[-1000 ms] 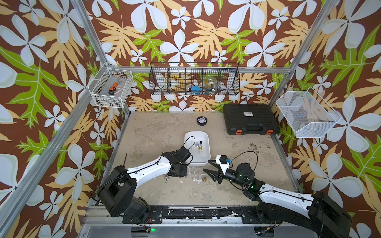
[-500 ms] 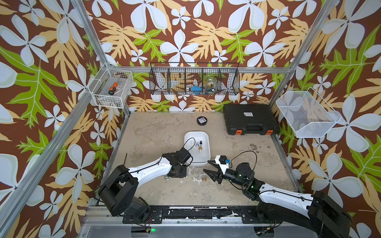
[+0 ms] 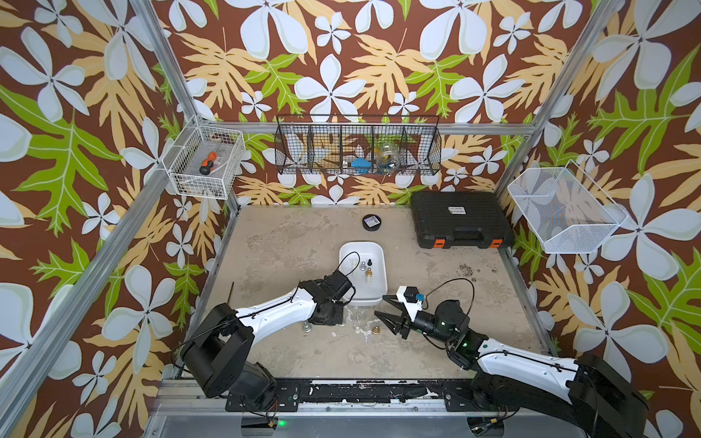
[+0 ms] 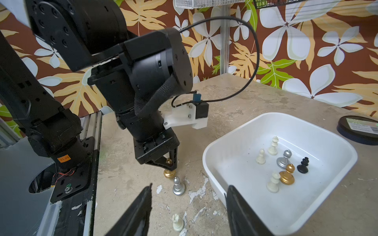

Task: Put the chess pieces into the storage box
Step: Pick up the chess piece at the center of the board, then place the chess piece in the storage box.

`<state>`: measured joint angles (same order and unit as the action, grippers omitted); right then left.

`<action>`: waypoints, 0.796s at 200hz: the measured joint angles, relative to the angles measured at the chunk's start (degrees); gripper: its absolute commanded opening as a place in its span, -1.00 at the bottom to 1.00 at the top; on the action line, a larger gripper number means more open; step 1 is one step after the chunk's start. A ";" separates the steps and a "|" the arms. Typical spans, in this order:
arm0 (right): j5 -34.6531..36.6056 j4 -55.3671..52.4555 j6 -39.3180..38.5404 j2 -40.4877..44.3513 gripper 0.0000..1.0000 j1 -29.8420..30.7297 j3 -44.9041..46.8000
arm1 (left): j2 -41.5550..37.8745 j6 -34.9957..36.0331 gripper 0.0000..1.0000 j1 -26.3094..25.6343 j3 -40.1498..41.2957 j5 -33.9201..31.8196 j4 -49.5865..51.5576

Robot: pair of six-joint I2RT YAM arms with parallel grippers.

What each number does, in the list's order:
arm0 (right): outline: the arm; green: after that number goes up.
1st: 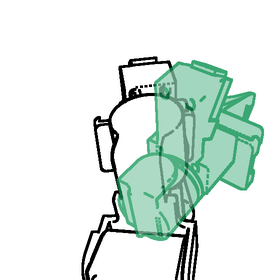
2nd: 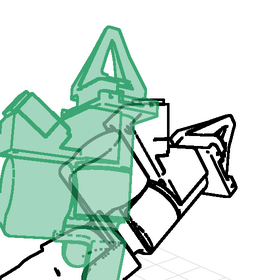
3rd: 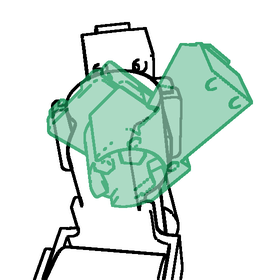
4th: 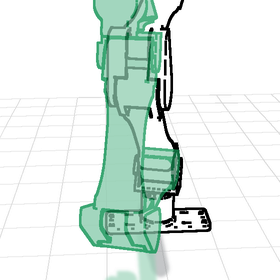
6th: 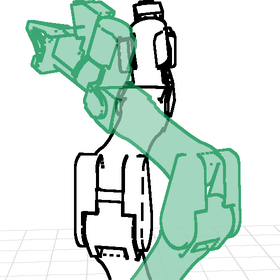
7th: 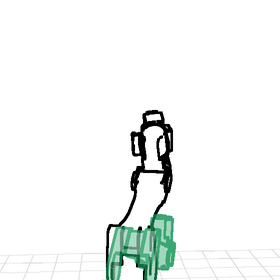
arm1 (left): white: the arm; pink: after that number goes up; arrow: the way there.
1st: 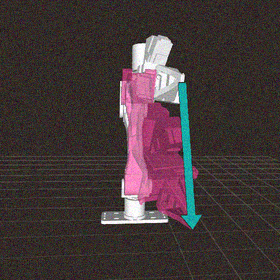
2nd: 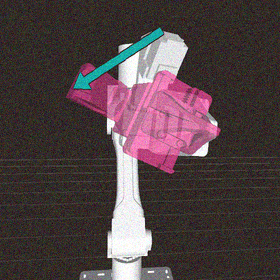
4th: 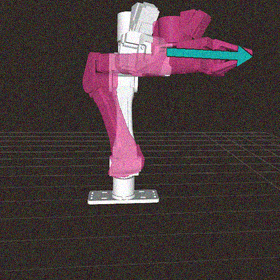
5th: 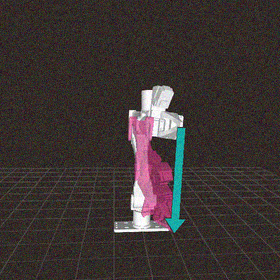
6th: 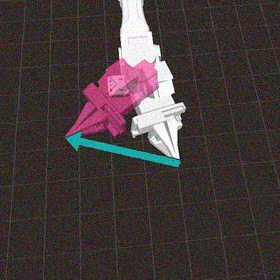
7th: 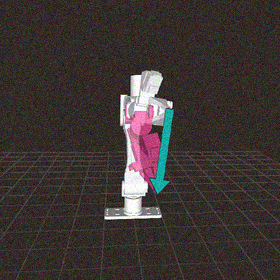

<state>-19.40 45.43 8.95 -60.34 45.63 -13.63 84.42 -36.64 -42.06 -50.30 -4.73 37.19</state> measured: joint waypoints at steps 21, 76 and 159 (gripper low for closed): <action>-0.33 -0.22 -0.04 -0.76 0.19 0.07 -0.42 | -0.48 0.87 -0.70 0.00 -3.56 -1.07 2.51; 4.42 -1.07 0.09 1.81 0.19 0.09 -0.22 | 3.10 4.94 -0.71 0.00 -19.08 -4.57 7.50; 24.35 -3.93 2.62 8.85 0.25 -0.59 3.04 | 17.62 10.82 -0.72 0.07 -31.21 -5.44 6.01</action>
<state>4.95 41.50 11.57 -51.48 45.04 -10.59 102.04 -25.82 -42.00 -81.52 -10.17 43.20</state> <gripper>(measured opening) 0.623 0.158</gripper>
